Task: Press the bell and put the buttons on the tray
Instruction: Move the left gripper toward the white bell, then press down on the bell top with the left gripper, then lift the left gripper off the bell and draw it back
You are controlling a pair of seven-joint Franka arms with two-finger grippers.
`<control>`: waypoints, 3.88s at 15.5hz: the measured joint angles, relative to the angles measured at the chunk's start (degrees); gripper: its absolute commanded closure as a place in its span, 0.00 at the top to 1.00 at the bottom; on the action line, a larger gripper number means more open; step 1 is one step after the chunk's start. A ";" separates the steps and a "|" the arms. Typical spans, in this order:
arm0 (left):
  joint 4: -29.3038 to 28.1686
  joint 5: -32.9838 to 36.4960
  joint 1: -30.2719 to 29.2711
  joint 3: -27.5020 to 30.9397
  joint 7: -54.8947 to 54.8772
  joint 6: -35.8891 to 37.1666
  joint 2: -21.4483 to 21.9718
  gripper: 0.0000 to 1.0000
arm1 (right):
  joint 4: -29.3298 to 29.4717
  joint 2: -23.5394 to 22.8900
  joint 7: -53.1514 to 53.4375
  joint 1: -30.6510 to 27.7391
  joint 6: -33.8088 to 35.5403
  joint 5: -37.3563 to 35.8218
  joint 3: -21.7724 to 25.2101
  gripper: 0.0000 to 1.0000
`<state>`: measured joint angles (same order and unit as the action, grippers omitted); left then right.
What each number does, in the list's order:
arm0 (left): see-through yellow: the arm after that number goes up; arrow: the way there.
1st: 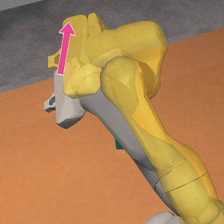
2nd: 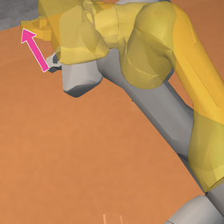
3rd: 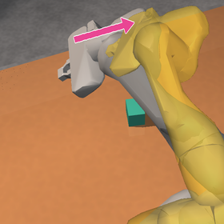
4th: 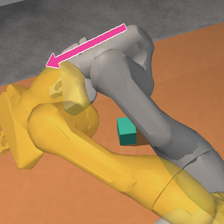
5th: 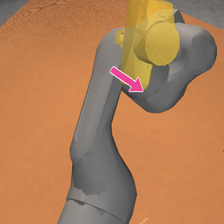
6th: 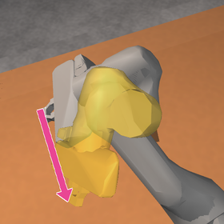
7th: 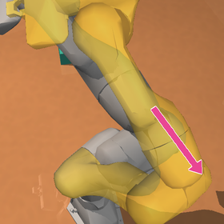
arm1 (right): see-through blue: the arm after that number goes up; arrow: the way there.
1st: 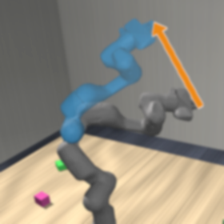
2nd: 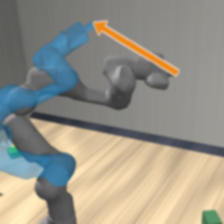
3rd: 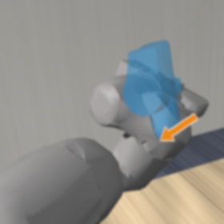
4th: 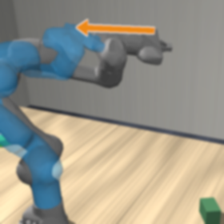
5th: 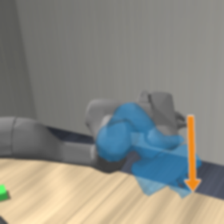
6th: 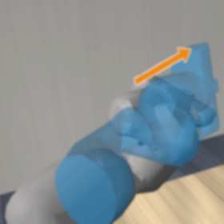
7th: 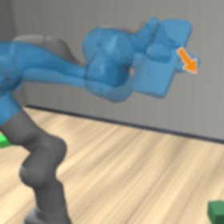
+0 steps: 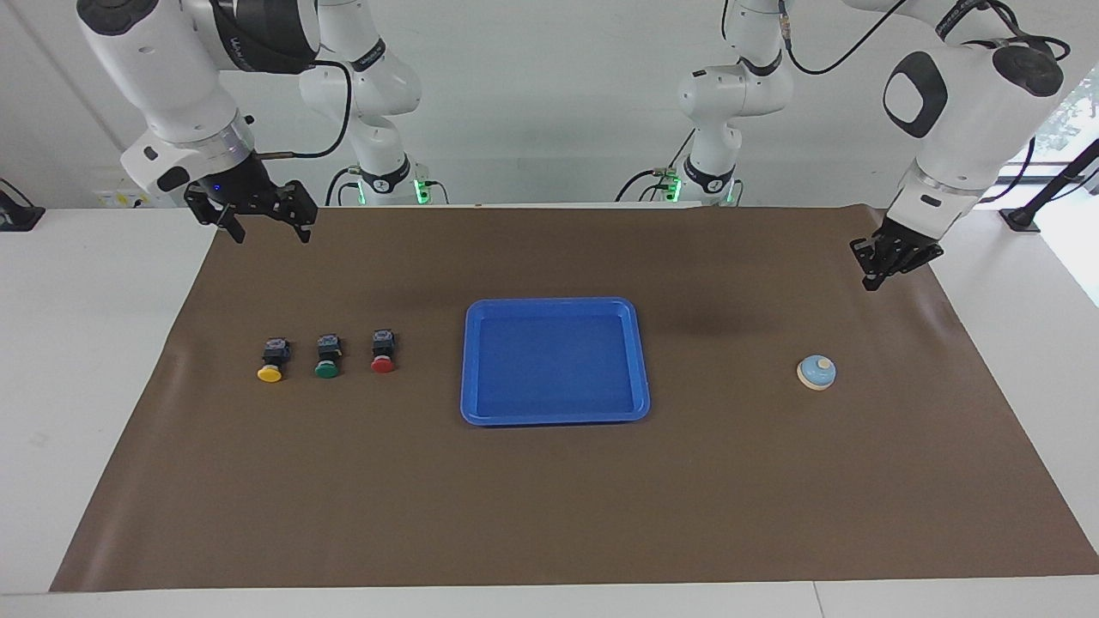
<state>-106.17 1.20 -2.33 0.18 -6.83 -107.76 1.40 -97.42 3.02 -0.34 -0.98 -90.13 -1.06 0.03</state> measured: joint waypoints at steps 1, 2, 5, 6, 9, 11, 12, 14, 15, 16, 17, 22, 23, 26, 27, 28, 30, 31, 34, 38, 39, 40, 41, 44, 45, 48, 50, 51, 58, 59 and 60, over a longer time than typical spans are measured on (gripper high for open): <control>-1.14 0.00 -0.45 0.01 -0.41 -1.38 -0.03 0.00 | 0.00 0.00 0.00 0.00 0.00 0.00 0.00 1.00; -2.23 0.00 -0.60 0.04 -0.64 -2.74 -0.15 0.00 | 0.00 0.00 0.00 0.00 0.00 0.00 0.00 1.00; -4.30 0.00 -0.51 -0.29 -0.72 -5.89 -1.86 0.00 | 0.00 0.00 0.00 0.00 0.00 0.00 0.00 1.00; -4.57 0.00 -0.43 -0.37 -0.73 -6.70 -2.87 0.00 | 0.00 0.00 0.00 0.00 0.00 0.00 0.00 1.00; -5.43 0.00 -0.41 -0.42 -0.83 -8.90 -5.36 0.00 | 0.00 0.00 0.00 0.00 0.00 0.00 0.00 1.00; -6.31 0.00 -0.41 -0.40 -0.91 -11.25 -6.34 0.00 | 0.00 0.00 0.00 0.00 0.00 0.00 0.00 1.00; -6.80 0.00 -0.41 -0.37 -0.91 -12.42 -6.68 0.00 | 0.00 0.00 0.00 0.00 0.00 0.00 0.00 1.00; -7.68 0.00 -0.41 -0.35 -0.92 -13.99 -7.11 0.00 | 0.00 0.00 0.00 0.00 0.00 0.00 0.00 1.00; -7.95 0.00 -0.41 -0.35 -0.92 -14.25 -7.34 0.00 | 0.00 0.00 0.00 0.00 0.00 0.00 0.00 1.00; -8.17 0.00 -0.41 -0.35 -0.92 -14.63 -7.67 0.00 | 0.00 0.00 0.00 0.00 0.00 0.00 0.00 1.00; -8.37 0.00 -0.41 -0.35 -0.92 -15.40 -8.15 0.00 | 0.00 0.00 0.00 0.00 0.00 0.00 0.00 1.00; -9.71 0.00 -0.42 -0.34 -0.92 -21.23 -11.23 0.00 | 0.00 0.00 0.00 0.00 0.00 0.00 0.00 1.00; -9.85 0.00 -0.44 -0.31 -0.92 -22.09 -11.76 0.00 | 0.00 0.00 0.00 0.00 0.00 0.00 0.00 1.00; -10.03 0.00 -0.46 -0.23 -0.92 -23.46 -12.57 0.00 | 0.00 0.00 0.00 0.00 0.00 0.00 0.00 1.00; -10.10 0.00 -0.45 -0.26 -0.92 -23.72 -12.77 0.00 | 0.00 0.00 0.00 0.00 0.00 0.00 0.00 1.00; -10.18 0.00 -0.44 -0.29 -0.92 -24.10 -12.97 0.00 | 0.00 0.00 0.00 0.00 0.00 0.00 0.00 1.00; -10.26 0.00 -0.43 -0.32 -0.92 -24.45 -13.38 0.00 | 0.00 0.00 0.00 -0.01 0.00 0.00 0.00 1.00; -10.34 0.00 -0.43 -0.32 -0.92 -24.57 -13.61 0.00 | 0.00 0.00 0.00 -0.01 0.00 0.00 0.00 1.00; -11.90 0.00 -0.41 -0.39 -0.92 -27.23 -13.72 0.00 | 0.00 0.00 0.00 -0.01 0.00 0.00 0.00 1.00; -12.71 0.00 -0.41 -0.37 -0.92 -28.26 -13.27 0.00 | 0.00 0.00 0.00 -0.01 0.00 0.00 0.00 1.00; -12.42 0.00 -0.41 -0.38 -0.92 -27.41 -13.28 0.00 | 0.00 0.00 0.00 -0.01 0.00 0.00 0.00 1.00; -11.54 0.00 -0.41 -0.40 -0.92 -25.33 -13.26 0.13 | 0.00 0.00 0.00 -0.01 0.00 0.00 0.00 1.00; -9.56 0.00 -0.40 -0.42 -0.92 -21.63 -13.20 0.30 | 0.00 0.00 0.00 -0.01 0.00 0.00 0.00 1.00; 0.11 0.00 -0.37 -0.59 -0.93 -5.17 -11.92 1.00 | 0.00 0.00 0.00 -0.01 0.00 0.00 0.00 1.00; 3.32 0.00 -0.35 -0.69 -0.93 0.04 -11.12 1.00 | 0.00 0.00 0.00 -0.01 0.00 0.00 0.00 1.00; 8.51 0.00 0.07 -0.99 -0.93 9.46 -7.29 1.00 | 0.00 0.00 0.00 -0.01 0.00 0.00 0.00 1.00; 8.81 0.00 0.39 -1.01 -0.93 13.29 -4.10 1.00 | 0.00 0.00 0.00 -0.01 0.00 0.00 0.00 1.00; 8.82 0.00 0.46 -1.03 -0.92 15.15 -2.78 1.00 | 0.00 0.01 0.00 -0.01 0.00 0.00 0.00 1.00; 8.69 0.00 1.21 -1.76 -0.92 18.60 0.03 1.00 | 0.00 0.03 0.00 -0.01 0.00 0.00 0.00 1.00; 8.68 0.00 1.32 -1.78 -0.92 18.69 0.03 1.00 | 0.00 0.03 0.00 -0.01 0.00 0.00 0.00 1.00; 8.68 0.00 1.37 -1.85 -0.93 18.85 0.03 1.00 | 0.00 0.03 0.00 -0.01 0.00 0.00 0.00 1.00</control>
<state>-97.49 1.20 -0.97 -1.68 -7.75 -88.91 1.43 -97.42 3.05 -0.34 -0.99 -90.13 -1.06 0.03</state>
